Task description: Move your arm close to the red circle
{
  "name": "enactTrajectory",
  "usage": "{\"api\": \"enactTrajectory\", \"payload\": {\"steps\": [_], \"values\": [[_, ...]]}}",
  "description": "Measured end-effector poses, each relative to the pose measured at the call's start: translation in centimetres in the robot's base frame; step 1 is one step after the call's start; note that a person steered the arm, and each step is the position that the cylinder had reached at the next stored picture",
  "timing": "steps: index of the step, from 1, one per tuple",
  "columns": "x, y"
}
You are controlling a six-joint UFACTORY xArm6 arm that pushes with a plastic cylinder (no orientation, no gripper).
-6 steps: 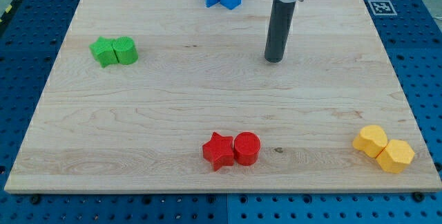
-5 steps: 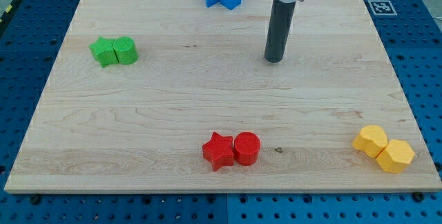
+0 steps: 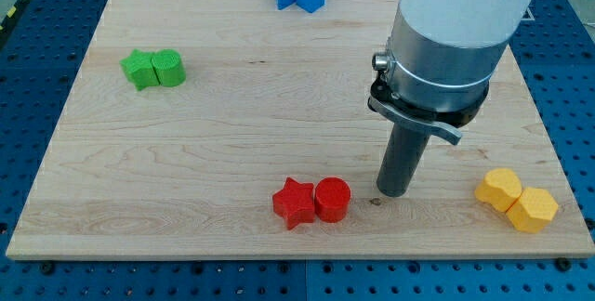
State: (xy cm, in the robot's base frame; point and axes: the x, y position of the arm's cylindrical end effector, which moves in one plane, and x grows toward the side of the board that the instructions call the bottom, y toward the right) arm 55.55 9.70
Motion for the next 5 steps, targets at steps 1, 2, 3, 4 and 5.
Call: {"api": "enactTrajectory", "payload": {"steps": [1,2,3,4,5], "values": [[0.2,-2.4],[0.2,-2.9],[0.5,-1.7],[0.5,-1.7],[0.7,-1.7]]}}
